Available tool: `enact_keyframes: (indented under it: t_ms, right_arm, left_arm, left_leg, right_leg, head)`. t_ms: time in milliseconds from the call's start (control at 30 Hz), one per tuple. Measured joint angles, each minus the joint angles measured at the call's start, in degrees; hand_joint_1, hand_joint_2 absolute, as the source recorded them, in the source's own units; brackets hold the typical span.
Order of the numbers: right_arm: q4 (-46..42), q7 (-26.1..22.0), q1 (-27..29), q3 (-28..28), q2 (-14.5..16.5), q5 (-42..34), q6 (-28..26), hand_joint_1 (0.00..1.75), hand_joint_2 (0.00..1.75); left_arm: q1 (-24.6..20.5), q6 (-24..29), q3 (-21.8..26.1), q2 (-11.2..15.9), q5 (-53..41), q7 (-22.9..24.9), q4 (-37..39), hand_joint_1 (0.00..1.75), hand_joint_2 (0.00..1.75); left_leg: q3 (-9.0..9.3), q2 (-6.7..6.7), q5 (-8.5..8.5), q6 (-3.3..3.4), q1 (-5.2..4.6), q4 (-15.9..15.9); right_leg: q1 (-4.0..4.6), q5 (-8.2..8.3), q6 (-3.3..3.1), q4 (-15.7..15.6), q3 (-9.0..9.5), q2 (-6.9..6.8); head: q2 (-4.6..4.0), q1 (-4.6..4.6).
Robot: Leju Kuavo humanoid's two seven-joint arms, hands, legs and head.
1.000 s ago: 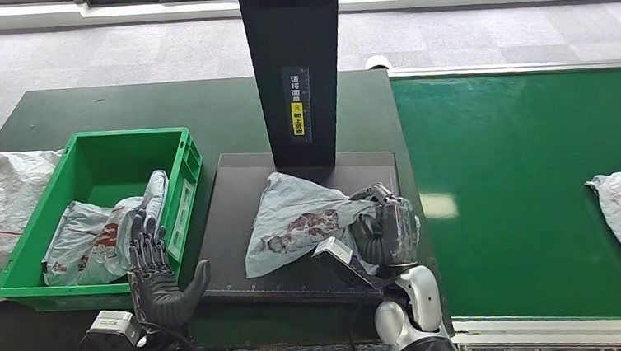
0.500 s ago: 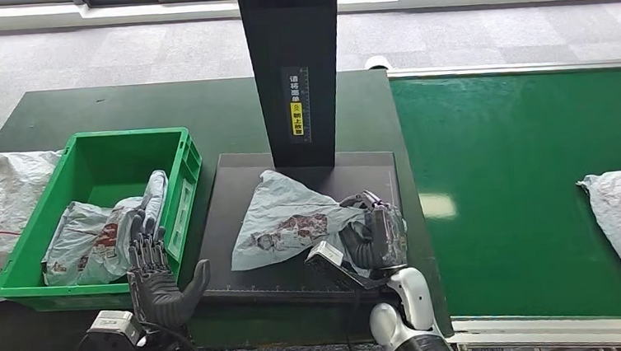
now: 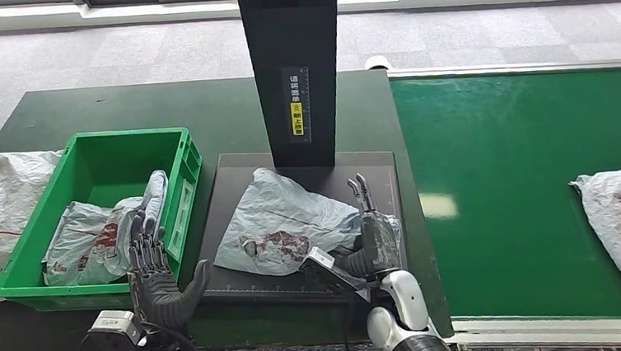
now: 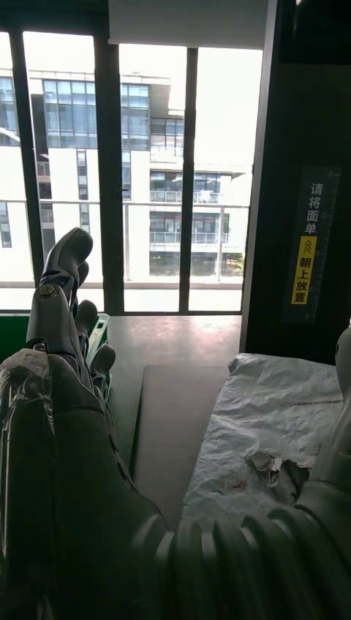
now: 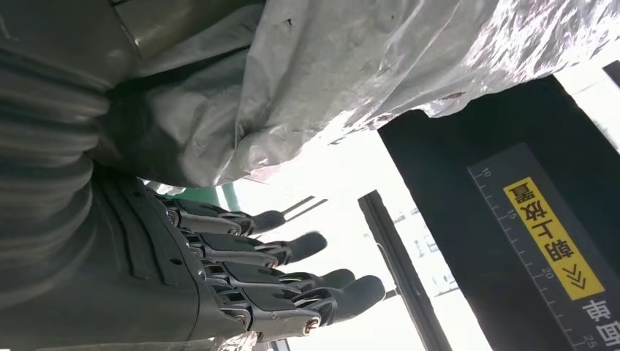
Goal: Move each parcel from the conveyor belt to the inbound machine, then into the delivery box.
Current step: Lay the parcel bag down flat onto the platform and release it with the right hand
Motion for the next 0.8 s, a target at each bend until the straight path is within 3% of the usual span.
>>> enact_keyframes:
  t_ms: [233, 367, 533, 667, 800]
  right_arm:
    - [0.62, -0.54, -0.23, 0.10, -0.07, -1.71, 0.96, 0.00, 1.75]
    - [0.59, -2.13, -0.23, 0.13, -0.24, -5.22, 2.99, 0.00, 0.00]
    - [-0.87, -5.78, 0.16, 0.15, -0.51, -10.87, 2.84, 0.00, 0.00]
    - [-5.04, -12.62, 1.65, 0.14, -0.63, -16.71, -2.42, 0.00, 0.00]
    - [-13.00, -19.47, 4.70, 0.01, -0.58, -20.73, -4.57, 0.00, 1.75]
  left_arm:
    - [-0.01, 0.17, -0.01, 0.02, 0.03, -0.04, 0.01, 0.00, 1.75]
    - [-0.08, 0.44, -0.03, 0.08, 0.21, -0.07, 0.07, 0.00, 1.75]
    - [-0.26, 0.99, -0.03, 0.14, 0.42, -0.14, 0.19, 0.00, 1.75]
    - [-0.66, 1.42, -0.03, 0.18, 0.54, -0.14, 0.26, 0.00, 1.75]
    - [-1.03, 1.98, -0.08, 0.20, 0.57, -0.14, 0.74, 0.00, 1.75]
  left_leg:
    - [0.00, 0.00, 0.00, 0.00, 0.00, 0.00]
    - [0.00, 0.00, 0.00, 0.00, 0.00, 0.00]
    - [0.00, 0.00, 0.00, 0.00, 0.00, 0.00]
    - [0.00, 0.00, 0.00, 0.00, 0.00, 0.01]
    - [0.00, 0.00, -0.01, 0.00, 0.00, 0.01]
  right_leg:
    - [0.00, 0.00, 0.00, 0.00, 0.00, 0.00]
    - [0.00, 0.00, 0.00, 0.00, 0.00, 0.00]
    - [0.00, 0.00, 0.00, 0.00, 0.00, 0.00]
    - [0.00, 0.00, 0.00, 0.00, -0.01, -0.01]
    - [0.00, -0.01, 0.00, 0.00, -0.02, 0.01]
  head:
    - [0.00, 0.00]
    - [0.00, -0.02]
    - [0.00, -0.02]
    - [0.00, -0.02]
    - [0.00, -0.02]
